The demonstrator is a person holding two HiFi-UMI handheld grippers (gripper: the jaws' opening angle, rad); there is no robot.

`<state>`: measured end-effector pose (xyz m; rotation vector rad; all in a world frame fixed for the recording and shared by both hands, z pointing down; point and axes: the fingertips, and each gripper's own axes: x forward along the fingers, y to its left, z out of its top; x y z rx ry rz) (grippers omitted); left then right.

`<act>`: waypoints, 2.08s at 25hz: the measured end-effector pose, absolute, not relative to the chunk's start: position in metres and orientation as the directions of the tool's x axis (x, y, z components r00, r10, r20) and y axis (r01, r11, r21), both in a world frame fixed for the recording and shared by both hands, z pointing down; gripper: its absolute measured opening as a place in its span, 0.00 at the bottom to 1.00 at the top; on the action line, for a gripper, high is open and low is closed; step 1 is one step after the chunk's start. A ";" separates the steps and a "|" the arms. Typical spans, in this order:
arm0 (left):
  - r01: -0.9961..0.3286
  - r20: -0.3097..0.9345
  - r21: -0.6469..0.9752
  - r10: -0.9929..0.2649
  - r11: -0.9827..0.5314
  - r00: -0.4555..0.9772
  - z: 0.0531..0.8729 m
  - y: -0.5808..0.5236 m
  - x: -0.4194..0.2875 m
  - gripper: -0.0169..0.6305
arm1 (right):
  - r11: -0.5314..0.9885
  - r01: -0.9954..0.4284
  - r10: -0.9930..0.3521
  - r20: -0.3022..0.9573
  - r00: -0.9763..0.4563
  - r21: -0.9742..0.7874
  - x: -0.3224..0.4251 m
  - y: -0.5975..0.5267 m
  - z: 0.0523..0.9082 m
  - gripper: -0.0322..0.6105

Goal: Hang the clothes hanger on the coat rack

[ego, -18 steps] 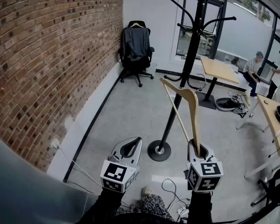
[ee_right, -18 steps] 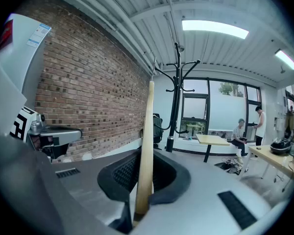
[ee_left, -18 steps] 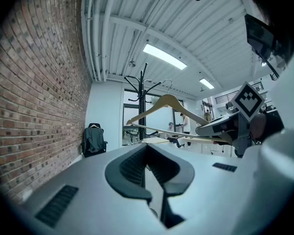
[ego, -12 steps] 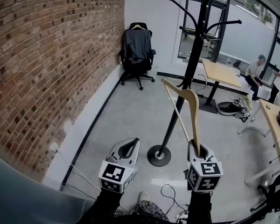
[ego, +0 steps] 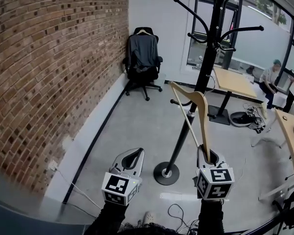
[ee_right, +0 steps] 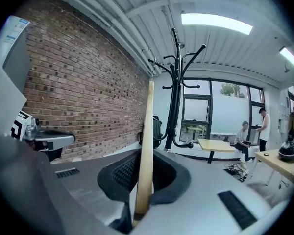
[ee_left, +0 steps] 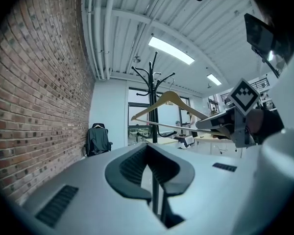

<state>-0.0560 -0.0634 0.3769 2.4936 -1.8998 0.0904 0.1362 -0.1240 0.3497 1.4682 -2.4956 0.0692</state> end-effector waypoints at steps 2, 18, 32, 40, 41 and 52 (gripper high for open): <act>-0.964 0.046 -0.028 -0.964 -0.264 0.263 0.376 -0.079 -0.058 0.04 | 0.495 -0.865 -0.852 0.243 -0.464 0.084 0.133 -0.139 0.349 0.10; -0.975 0.041 -0.012 -0.974 -0.221 0.221 0.374 -0.139 -0.073 0.04 | 0.517 -0.851 -0.836 0.264 -0.481 0.088 0.122 -0.210 0.347 0.10; -0.954 0.016 -0.012 -0.954 -0.300 0.300 0.375 -0.210 -0.116 0.04 | 0.439 -0.895 -0.876 0.260 -0.405 0.085 0.087 -0.272 0.350 0.10; -0.908 0.012 -0.001 -0.908 -0.419 0.419 0.369 -0.281 -0.141 0.04 | 0.333 -0.939 -0.919 0.253 -0.302 0.090 0.063 -0.321 0.339 0.10; -0.900 0.013 -0.001 -0.900 -0.435 0.435 0.369 -0.288 -0.142 0.04 | 0.320 -0.943 -0.924 0.252 -0.289 0.091 0.061 -0.324 0.338 0.10; -0.863 0.004 0.036 -0.863 -0.505 0.505 0.375 -0.344 -0.154 0.04 | 0.229 -0.965 -0.953 0.234 -0.195 0.129 0.059 -0.371 0.313 0.10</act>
